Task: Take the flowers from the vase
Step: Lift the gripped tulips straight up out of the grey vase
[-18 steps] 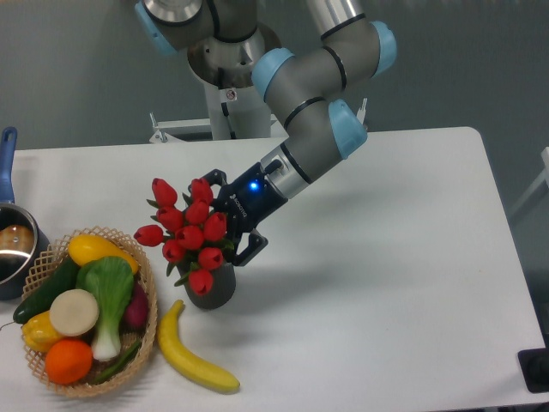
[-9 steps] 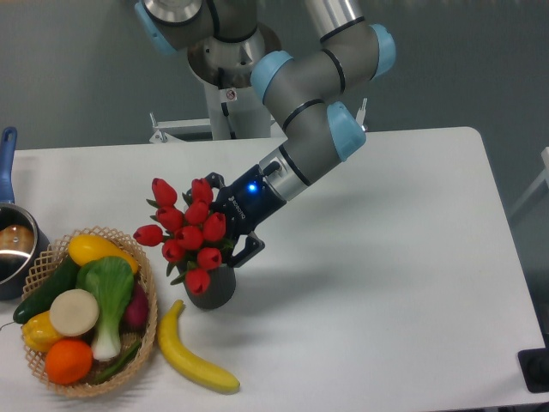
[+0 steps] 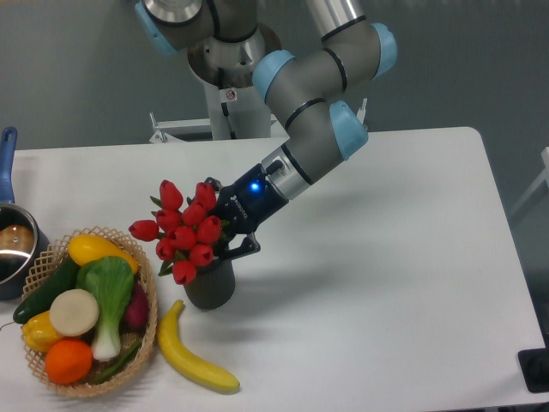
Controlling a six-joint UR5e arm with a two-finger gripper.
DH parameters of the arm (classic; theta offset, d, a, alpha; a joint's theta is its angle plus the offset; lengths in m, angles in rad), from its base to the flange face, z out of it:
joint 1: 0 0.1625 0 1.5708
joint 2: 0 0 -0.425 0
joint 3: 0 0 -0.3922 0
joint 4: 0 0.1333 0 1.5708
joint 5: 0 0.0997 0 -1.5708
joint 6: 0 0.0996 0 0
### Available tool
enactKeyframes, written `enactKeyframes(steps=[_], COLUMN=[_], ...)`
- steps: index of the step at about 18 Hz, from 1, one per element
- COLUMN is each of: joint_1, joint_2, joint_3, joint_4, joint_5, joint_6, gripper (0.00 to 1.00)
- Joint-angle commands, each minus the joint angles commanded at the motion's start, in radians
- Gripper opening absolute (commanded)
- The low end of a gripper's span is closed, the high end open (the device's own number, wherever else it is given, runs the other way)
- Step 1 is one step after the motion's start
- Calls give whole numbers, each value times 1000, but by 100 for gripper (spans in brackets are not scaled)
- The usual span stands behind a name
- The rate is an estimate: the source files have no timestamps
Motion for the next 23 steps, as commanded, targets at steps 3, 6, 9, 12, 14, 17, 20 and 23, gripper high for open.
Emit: enactKeyframes(steps=[3, 6, 9, 12, 14, 17, 20, 23], joint_1=[3, 2, 3, 11, 15, 18, 21, 25], joint_2=[-2, 2, 31, 67, 87, 107, 136, 141], joint_3=[3, 6, 8, 17, 17, 18, 28, 67], joint_4=[0, -2, 0, 0, 0, -2, -2, -2], joint_5=[-2, -18, -50, -69, -71, -80, -92, -95], joint_6=[-2, -2, -34, -103, -112, -115, -164, -222], gripper=[41, 41, 41, 41, 41, 41, 42, 42])
